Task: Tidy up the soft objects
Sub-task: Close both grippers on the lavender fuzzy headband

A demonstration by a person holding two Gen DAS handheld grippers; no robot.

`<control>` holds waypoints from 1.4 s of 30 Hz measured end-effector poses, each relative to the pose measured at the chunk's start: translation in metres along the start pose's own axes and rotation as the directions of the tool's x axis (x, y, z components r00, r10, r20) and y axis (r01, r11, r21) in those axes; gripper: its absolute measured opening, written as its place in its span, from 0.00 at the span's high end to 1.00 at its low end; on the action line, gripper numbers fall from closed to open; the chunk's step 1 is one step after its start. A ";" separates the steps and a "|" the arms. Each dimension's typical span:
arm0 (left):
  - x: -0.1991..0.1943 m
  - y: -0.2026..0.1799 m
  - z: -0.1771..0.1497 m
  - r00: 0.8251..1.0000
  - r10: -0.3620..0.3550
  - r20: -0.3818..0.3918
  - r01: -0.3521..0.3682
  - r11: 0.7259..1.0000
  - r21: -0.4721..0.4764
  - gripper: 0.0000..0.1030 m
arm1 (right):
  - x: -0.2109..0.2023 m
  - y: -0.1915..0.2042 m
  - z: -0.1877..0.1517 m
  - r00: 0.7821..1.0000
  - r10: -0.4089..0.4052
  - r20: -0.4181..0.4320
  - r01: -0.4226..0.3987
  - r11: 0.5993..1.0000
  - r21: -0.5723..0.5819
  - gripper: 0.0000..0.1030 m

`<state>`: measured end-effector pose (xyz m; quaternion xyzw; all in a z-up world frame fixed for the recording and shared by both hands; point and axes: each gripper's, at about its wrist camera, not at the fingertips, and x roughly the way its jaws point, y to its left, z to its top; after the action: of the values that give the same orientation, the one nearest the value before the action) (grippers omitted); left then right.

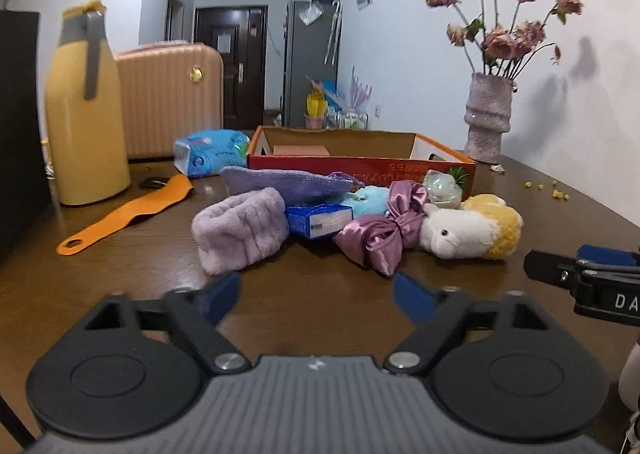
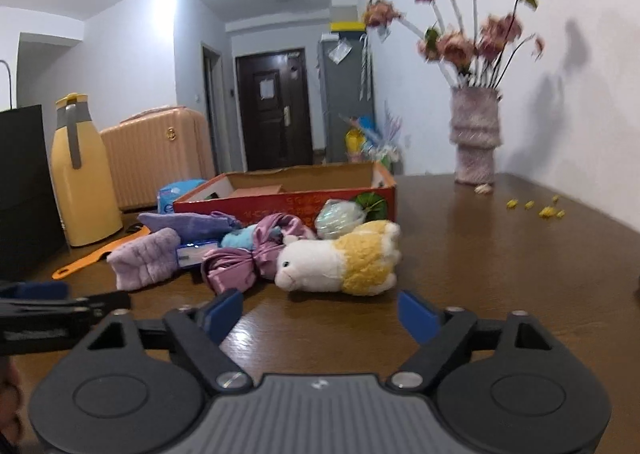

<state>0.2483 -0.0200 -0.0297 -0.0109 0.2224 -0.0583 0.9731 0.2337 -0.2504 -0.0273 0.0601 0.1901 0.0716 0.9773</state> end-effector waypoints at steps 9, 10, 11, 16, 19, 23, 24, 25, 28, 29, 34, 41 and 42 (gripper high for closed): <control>0.060 0.033 0.040 0.995 -0.051 -0.088 0.038 0.990 -0.137 0.43 | 0.069 0.023 0.039 0.997 0.075 -0.035 -0.078 0.994 -0.083 0.32; 0.063 0.035 0.043 0.995 -0.043 -0.085 0.031 0.990 -0.137 0.42 | 0.076 0.023 0.043 0.997 0.063 -0.036 -0.066 0.994 -0.091 0.32; 0.066 0.039 0.047 0.997 -0.025 -0.078 0.015 0.991 -0.133 0.40 | 0.083 0.022 0.046 0.997 0.063 -0.043 -0.066 0.994 -0.089 0.31; 0.067 0.063 0.062 0.998 0.065 -0.026 -0.068 0.990 -0.120 0.22 | 0.103 0.034 0.060 0.984 0.167 -0.060 -0.171 0.983 -0.072 0.32; 0.087 0.075 0.062 0.992 0.102 -0.072 -0.108 0.990 -0.092 0.19 | 0.114 0.053 0.061 0.968 0.239 -0.077 -0.246 0.965 -0.094 0.32; 0.106 0.099 0.057 0.985 -0.007 -0.175 -0.033 0.975 -0.222 0.79 | 0.126 0.068 0.061 0.954 0.284 -0.095 -0.292 0.953 -0.085 0.33; 0.100 0.099 0.057 0.986 -0.018 -0.166 -0.021 0.973 -0.231 0.80 | 0.126 0.070 0.061 0.952 0.291 -0.097 -0.299 0.951 -0.081 0.33; 0.091 0.098 0.055 0.989 -0.034 -0.146 0.001 0.975 -0.222 0.85 | 0.126 0.072 0.061 0.951 0.294 -0.100 -0.302 0.950 -0.082 0.33; 0.050 0.083 0.052 0.996 -0.065 -0.068 0.052 0.982 -0.180 0.88 | 0.110 0.077 0.059 0.947 0.307 -0.090 -0.315 0.944 -0.099 0.33; 0.035 0.076 0.049 0.996 -0.080 -0.037 0.074 0.987 -0.141 0.88 | 0.104 0.077 0.059 0.946 0.313 -0.084 -0.321 0.941 -0.104 0.33; 0.008 0.028 0.016 0.974 -0.207 -0.088 0.215 0.973 0.087 0.87 | 0.077 0.072 0.051 0.951 0.300 -0.080 -0.308 0.945 -0.112 0.33; -0.012 0.008 -0.008 0.961 -0.256 -0.101 0.267 0.956 0.121 0.64 | 0.046 0.060 0.030 0.953 0.283 -0.112 -0.295 0.948 -0.119 0.33; -0.014 0.008 -0.009 0.960 -0.259 -0.105 0.270 0.957 0.105 0.63 | 0.046 0.059 0.026 0.951 0.281 -0.128 -0.296 0.949 -0.109 0.34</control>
<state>0.2328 -0.0099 -0.0324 0.0194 0.2588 -0.2015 0.9445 0.2792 -0.1874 -0.0116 0.0208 0.2284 0.2291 0.9460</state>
